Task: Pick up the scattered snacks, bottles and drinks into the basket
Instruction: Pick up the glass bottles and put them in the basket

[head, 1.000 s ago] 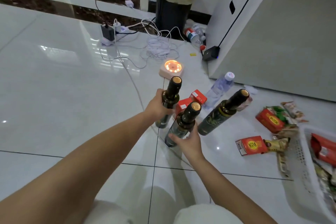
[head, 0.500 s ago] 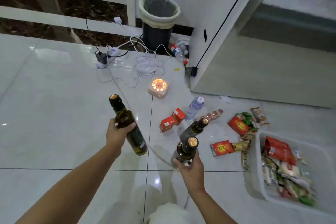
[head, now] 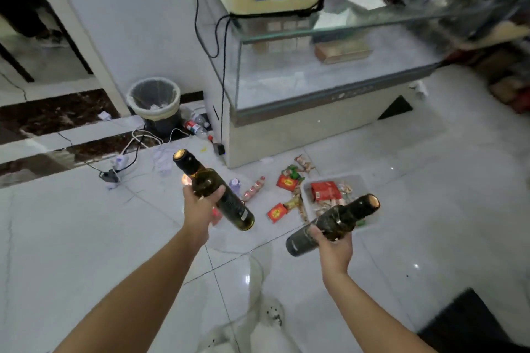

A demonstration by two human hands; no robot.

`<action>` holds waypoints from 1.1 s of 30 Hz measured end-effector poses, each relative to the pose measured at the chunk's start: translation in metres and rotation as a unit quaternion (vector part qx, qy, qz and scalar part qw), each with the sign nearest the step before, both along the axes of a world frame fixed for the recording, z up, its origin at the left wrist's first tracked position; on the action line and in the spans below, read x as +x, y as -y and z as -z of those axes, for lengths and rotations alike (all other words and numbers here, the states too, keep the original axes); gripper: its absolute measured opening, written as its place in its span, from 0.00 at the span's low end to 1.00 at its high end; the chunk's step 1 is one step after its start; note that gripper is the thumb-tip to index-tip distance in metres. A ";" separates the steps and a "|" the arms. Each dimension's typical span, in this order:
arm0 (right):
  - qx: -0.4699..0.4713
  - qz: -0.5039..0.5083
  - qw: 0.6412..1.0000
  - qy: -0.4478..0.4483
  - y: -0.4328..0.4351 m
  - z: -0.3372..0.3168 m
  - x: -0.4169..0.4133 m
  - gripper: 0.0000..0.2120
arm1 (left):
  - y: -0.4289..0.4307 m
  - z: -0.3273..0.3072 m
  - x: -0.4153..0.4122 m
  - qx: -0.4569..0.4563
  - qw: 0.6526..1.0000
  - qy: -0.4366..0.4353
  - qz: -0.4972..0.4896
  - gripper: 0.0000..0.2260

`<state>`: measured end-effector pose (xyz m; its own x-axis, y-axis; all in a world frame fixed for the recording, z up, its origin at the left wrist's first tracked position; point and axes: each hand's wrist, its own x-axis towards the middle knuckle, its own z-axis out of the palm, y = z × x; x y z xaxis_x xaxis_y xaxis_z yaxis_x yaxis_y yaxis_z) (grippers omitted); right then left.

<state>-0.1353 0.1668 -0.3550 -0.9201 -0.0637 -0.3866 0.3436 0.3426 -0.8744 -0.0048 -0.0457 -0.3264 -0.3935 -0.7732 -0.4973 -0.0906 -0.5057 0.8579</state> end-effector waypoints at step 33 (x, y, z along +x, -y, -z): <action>-0.073 0.155 0.976 0.133 -0.130 0.462 -0.412 0.28 | -0.162 0.449 -0.516 -0.351 0.791 0.131 0.484 0.24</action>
<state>-0.5478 0.2967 -0.8173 -0.7718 0.1297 -0.6225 0.6330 0.0645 -0.7715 -0.5211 0.1166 -0.7751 -0.9245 -0.2952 -0.2414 -0.3650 0.5016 0.7844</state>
